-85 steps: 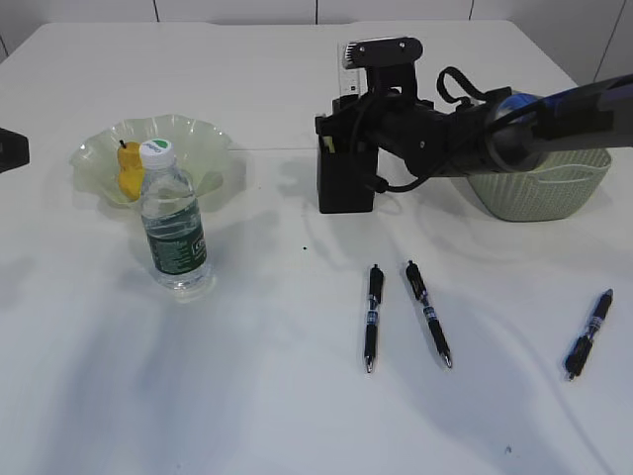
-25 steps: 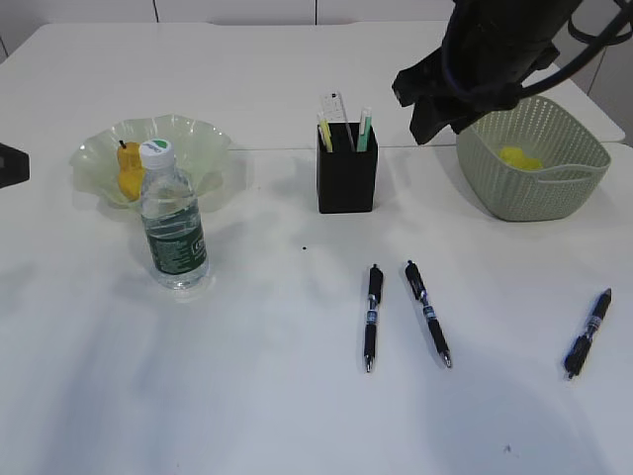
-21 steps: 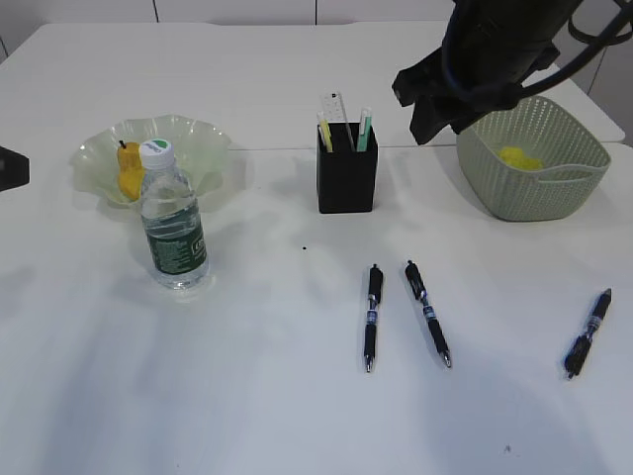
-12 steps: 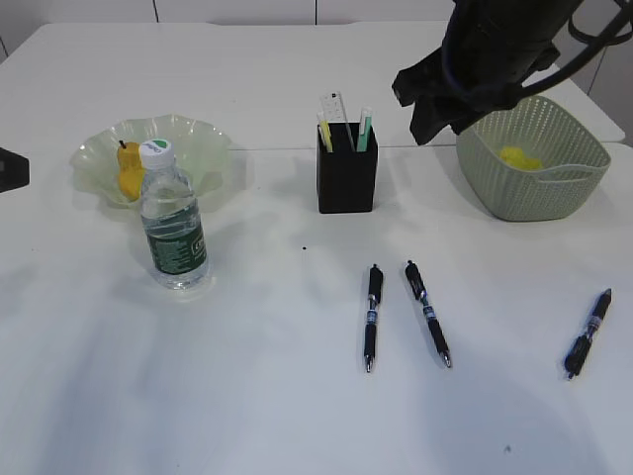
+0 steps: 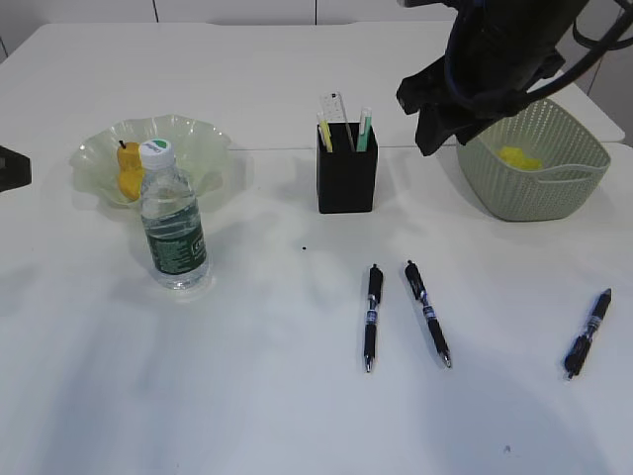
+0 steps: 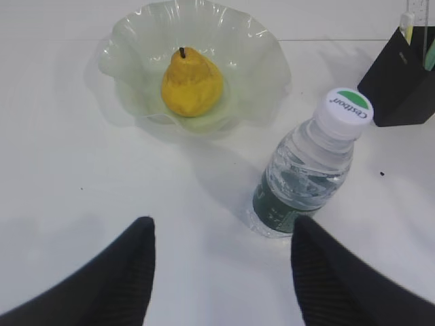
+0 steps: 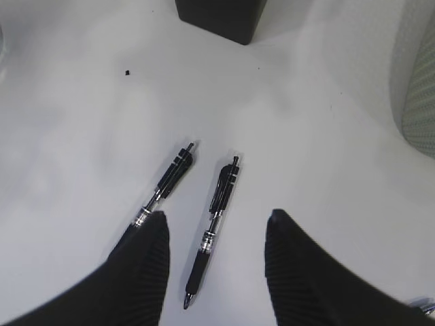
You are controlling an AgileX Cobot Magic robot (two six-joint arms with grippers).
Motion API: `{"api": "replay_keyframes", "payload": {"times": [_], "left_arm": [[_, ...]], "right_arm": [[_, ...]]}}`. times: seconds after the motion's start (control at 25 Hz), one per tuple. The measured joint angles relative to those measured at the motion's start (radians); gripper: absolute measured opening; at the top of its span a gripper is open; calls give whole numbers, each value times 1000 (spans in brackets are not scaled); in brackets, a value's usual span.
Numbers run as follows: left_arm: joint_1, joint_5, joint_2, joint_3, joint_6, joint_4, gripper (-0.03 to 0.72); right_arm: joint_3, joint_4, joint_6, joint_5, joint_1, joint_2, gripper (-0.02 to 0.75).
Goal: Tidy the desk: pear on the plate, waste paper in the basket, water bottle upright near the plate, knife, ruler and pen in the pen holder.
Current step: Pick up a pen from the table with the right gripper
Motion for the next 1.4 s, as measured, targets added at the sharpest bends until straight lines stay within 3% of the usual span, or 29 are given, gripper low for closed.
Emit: {"api": "replay_keyframes", "payload": {"times": [0.64, 1.4], "left_arm": [[0, 0, 0, 0, 0, -10, 447], [0, 1, 0, 0, 0, -12, 447]], "right_arm": [[0, 4, 75, 25, 0, 9, 345], [0, -50, 184, 67, 0, 304, 357]]}}
